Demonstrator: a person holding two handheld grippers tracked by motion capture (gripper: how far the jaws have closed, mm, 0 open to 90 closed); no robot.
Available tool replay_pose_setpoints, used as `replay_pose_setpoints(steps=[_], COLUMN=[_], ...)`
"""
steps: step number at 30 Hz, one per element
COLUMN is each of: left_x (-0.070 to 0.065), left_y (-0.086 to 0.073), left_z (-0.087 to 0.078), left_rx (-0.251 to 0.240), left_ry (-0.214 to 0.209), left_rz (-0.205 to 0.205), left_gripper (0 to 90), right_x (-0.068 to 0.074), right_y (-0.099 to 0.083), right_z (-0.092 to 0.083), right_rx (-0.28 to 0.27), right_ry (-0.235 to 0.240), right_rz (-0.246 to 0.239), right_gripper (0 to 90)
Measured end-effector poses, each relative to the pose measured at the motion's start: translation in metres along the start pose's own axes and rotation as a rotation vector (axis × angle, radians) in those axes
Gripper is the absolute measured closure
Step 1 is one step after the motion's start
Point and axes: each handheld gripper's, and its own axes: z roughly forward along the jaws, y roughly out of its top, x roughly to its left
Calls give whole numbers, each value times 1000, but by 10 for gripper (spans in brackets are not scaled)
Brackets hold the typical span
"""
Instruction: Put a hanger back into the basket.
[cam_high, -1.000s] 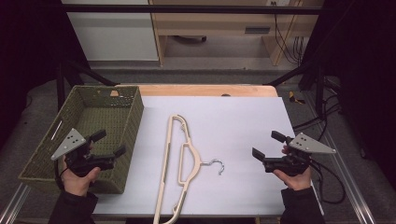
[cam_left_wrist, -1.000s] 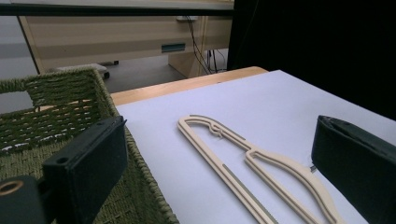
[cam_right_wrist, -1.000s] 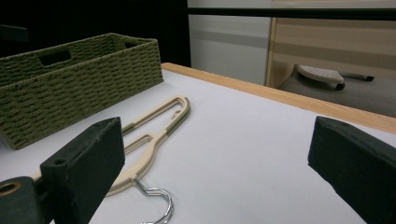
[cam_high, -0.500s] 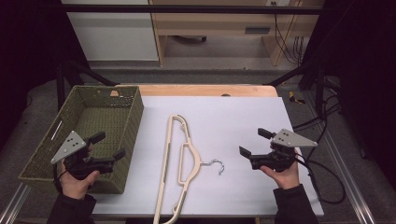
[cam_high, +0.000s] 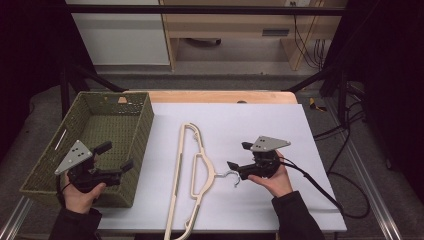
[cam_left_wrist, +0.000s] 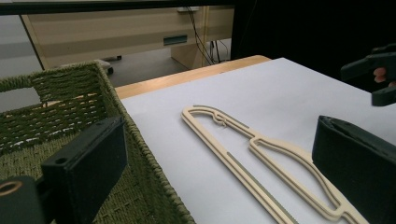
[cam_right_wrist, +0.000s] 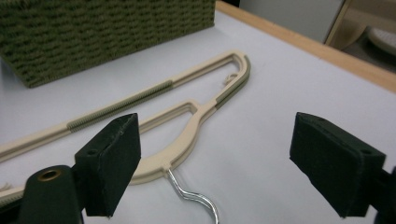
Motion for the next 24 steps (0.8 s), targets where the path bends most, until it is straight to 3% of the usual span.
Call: replay_pose_setpoints(steps=[4, 11, 15, 24], left_x=[0, -3, -5, -6], left_y=[0, 1, 0, -1], left_z=[1, 2, 4, 6], left_rx=[6, 4, 15, 20], left_ry=[-1, -6, -6, -9], left_rz=[2, 10, 23, 27], left_gripper=[34, 35, 35, 34], right_x=[2, 6, 7, 11], right_y=[-5, -18, -27, -35], right_z=[13, 41, 52, 65], right_rx=[41, 123, 178, 208], right_ry=[9, 83, 105, 121], right_rz=[3, -6, -24, -36], right_gripper=[215, 411, 467, 541])
